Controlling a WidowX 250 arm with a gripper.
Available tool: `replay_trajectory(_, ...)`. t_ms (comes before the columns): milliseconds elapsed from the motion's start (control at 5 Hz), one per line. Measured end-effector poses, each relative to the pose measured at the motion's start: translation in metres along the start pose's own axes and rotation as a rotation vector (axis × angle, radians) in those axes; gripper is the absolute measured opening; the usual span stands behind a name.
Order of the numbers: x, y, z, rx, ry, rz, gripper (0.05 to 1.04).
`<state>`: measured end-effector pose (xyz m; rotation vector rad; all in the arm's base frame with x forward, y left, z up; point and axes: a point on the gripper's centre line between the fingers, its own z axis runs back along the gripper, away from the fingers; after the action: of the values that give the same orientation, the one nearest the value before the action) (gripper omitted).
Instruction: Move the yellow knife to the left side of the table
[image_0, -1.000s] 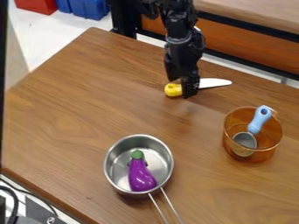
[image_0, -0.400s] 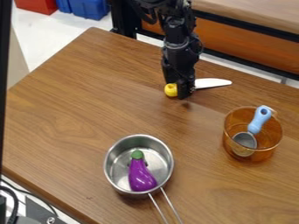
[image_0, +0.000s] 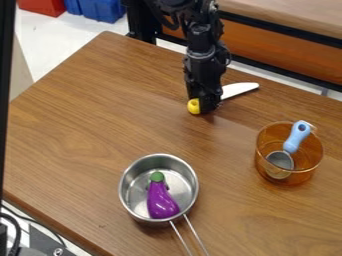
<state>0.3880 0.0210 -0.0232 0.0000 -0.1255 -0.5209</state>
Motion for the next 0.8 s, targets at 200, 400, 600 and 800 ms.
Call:
replay_trajectory(200, -0.008, 0.003, 0.002, -0.027, 0.032, 0.033, 0.459)
replay_trajectory(400, -0.022, 0.007, 0.008, -0.039, 0.036, 0.09, 0.459)
replay_trajectory(600, -0.035, 0.02, 0.041, 0.029, -0.041, 0.171, 0.459)
replay_trajectory(800, -0.067, 0.034, 0.061, 0.089, -0.079, 0.226, 0.459)
